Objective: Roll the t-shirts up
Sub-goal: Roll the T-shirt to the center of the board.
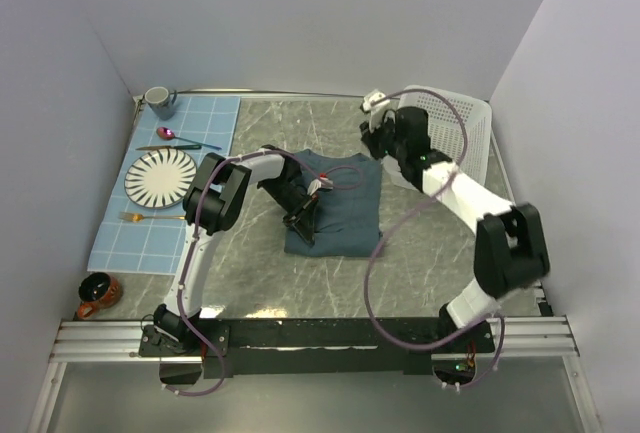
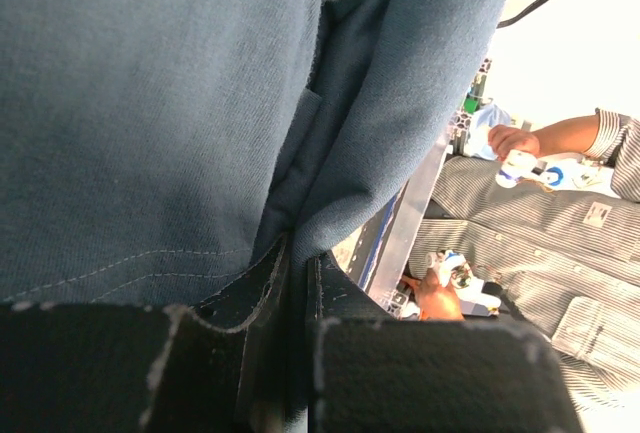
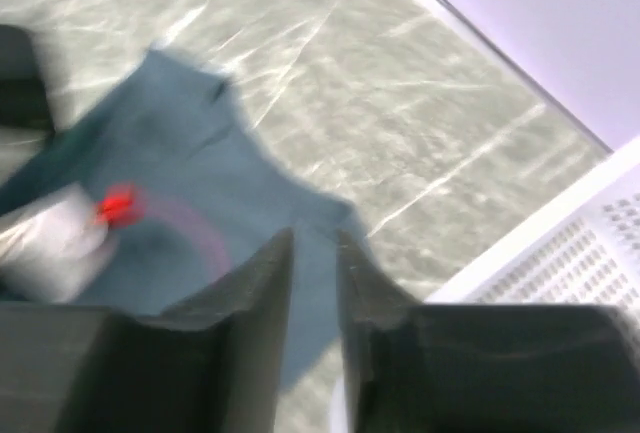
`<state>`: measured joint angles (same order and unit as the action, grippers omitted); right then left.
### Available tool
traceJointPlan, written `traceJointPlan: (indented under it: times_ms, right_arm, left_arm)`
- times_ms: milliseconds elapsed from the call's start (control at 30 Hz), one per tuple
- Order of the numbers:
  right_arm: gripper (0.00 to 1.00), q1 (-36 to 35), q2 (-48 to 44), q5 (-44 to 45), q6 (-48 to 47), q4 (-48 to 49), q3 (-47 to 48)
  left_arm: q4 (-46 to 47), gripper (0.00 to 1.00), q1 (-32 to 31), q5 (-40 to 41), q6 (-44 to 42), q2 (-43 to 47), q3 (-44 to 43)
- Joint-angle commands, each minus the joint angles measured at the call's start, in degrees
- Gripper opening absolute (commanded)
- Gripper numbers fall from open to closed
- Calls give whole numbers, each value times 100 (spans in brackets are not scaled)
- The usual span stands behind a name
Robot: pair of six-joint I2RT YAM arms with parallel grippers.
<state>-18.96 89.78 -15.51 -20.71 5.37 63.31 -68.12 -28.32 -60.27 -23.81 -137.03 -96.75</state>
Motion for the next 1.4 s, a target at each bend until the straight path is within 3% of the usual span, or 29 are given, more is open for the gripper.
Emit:
traceJointPlan:
  times_ms: [0,167,367,667,700,767,833,900,933,967,1000,1033,1167,1267,1367]
  right_arm:
    - [0,103,847,715,1280,17,716]
    - [0,41,1690,1539,1314,-817,1525]
    - [0,366,1525,2183,1359,-712,1184]
    - [0,1122,1648,2307,1236,-1080,1121]
    - [0,1149,1718,2237,1253,-1282,1418]
    - [0,1219,1649,1300,1245,-1635,1588]
    - [1,1228,1151,-251,1149,-1505,1413]
    - [14,992,597,-584,1035,-1268,835]
    - [57,904,-103,-785,895,-901,528]
    - [76,668,-501,-700,684,-679,-180]
    - [83,605,-897,-673,595,-564,-535]
    - [99,517,-1571,-655,499,-328,-835]
    - [100,-106,-3103,-367,-728,-668,-2239]
    - [100,-678,-4492,-85,-1538,-257,-3416]
    - [100,-916,-5399,-661,-2301,-709,-3982]
  left_arm:
    - [756,10,-122,1114,-194,-113,297]
    - [853,10,-113,1105,-80,-87,315]
    - [896,11,-122,1105,-9,-87,244]
    - [870,12,-122,1044,96,-157,104]
    - [879,12,-122,1044,105,-157,104]
    - [879,12,-122,1044,122,-183,95]
    - [897,12,-122,1035,158,-210,86]
    - [897,12,-122,1052,236,-227,43]
    - [871,12,-130,1052,237,-245,7]
    - [827,12,-130,1044,228,-306,-45]
    - [731,12,-139,1044,228,-333,-150]
    - [686,12,-139,1061,228,-368,-212]
    - [598,12,-165,1079,316,-456,-450]
    - [598,12,-227,1088,377,-482,-503]
    - [580,12,-271,1096,413,-517,-503]
